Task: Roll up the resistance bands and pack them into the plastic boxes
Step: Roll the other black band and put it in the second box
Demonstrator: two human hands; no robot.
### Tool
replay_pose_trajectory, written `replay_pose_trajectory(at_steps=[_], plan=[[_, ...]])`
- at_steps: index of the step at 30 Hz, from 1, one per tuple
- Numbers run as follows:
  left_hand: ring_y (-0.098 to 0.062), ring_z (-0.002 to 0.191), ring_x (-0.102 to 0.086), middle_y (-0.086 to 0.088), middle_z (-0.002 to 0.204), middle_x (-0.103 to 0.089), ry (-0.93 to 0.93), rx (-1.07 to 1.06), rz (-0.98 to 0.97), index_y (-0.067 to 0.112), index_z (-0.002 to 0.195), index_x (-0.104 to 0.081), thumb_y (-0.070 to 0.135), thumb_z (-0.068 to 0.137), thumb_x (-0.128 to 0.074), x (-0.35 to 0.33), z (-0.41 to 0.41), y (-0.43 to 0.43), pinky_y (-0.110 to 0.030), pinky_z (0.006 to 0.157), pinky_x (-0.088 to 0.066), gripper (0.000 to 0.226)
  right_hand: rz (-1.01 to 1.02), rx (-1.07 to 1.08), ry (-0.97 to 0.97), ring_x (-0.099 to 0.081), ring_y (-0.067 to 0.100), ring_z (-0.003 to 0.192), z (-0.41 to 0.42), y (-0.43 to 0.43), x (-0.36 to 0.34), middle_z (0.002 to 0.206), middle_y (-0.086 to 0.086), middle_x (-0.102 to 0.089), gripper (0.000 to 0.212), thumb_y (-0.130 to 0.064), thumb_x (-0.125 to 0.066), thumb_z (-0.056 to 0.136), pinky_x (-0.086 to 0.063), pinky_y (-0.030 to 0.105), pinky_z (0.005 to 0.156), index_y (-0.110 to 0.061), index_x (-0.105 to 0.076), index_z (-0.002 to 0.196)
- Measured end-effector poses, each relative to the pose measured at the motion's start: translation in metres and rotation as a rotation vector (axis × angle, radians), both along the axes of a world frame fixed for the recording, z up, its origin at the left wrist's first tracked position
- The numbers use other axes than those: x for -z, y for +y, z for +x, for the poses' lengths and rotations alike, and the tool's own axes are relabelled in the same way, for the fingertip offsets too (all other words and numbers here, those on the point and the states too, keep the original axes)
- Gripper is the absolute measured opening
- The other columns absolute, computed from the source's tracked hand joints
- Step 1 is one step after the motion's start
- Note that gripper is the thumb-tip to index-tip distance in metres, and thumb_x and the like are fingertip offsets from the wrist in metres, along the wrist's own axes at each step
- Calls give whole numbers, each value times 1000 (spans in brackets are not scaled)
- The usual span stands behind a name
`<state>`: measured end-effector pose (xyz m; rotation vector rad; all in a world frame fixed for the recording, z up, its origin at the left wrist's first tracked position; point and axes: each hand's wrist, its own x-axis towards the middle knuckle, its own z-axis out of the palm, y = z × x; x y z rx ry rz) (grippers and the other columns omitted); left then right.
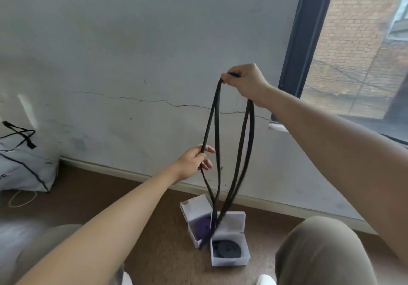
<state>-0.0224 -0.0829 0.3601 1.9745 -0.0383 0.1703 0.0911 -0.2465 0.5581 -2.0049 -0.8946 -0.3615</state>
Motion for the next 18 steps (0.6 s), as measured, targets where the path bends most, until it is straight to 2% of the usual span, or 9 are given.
replay_pose_trajectory(at_steps=[4, 8, 11, 14, 16, 18], plan=[[-19, 89, -70, -10, 99, -72, 90, -29, -41, 13, 118, -61, 8, 108, -35, 44, -7, -8, -32, 88, -55, 28, -3, 26, 4, -29, 11, 52, 4, -5, 5, 73, 8, -45, 32, -30, -67, 98, -28, 24, 52, 2, -74, 96], [-22, 92, -69, -13, 104, -74, 181, -75, -30, 10, 112, -63, 10, 108, -39, 85, -18, 0, -30, 89, -56, 25, 9, 39, 33, -27, 9, 48, 6, -10, 10, 64, -1, -41, 30, -29, -67, 98, -29, 27, 53, 0, -75, 97], [-20, 88, -69, -7, 94, -74, 223, -152, 50, 16, 101, -64, 8, 105, -40, 102, -22, 13, -36, 90, -54, 26, -2, 39, 26, -29, 10, 50, 7, -12, 13, 67, 0, -43, 31, -29, -67, 98, -30, 24, 52, 0, -75, 99], [-18, 83, -69, -6, 87, -74, 269, -213, 118, 15, 92, -63, 7, 103, -43, 112, -30, 24, -39, 91, -53, 25, 16, 76, 21, -30, 3, 41, 8, -13, 13, 66, -2, -44, 31, -29, -66, 98, -29, 17, 46, 0, -75, 99], [-21, 88, -72, -6, 90, -74, 338, -236, 156, 15, 93, -67, 9, 102, -48, 122, -39, 33, -40, 87, -56, 22, 52, 127, 28, -31, 3, 36, 13, -18, 12, 62, -3, -43, 31, -29, -66, 98, -28, 15, 43, 1, -75, 98], [-27, 95, -73, -8, 98, -73, 403, -252, 97, 11, 100, -69, 8, 102, -52, 130, -49, 40, -37, 78, -60, 18, 82, 176, 41, -31, 3, 38, 20, -26, 9, 63, -3, -43, 32, -30, -66, 98, -28, 15, 42, 2, -74, 97]])
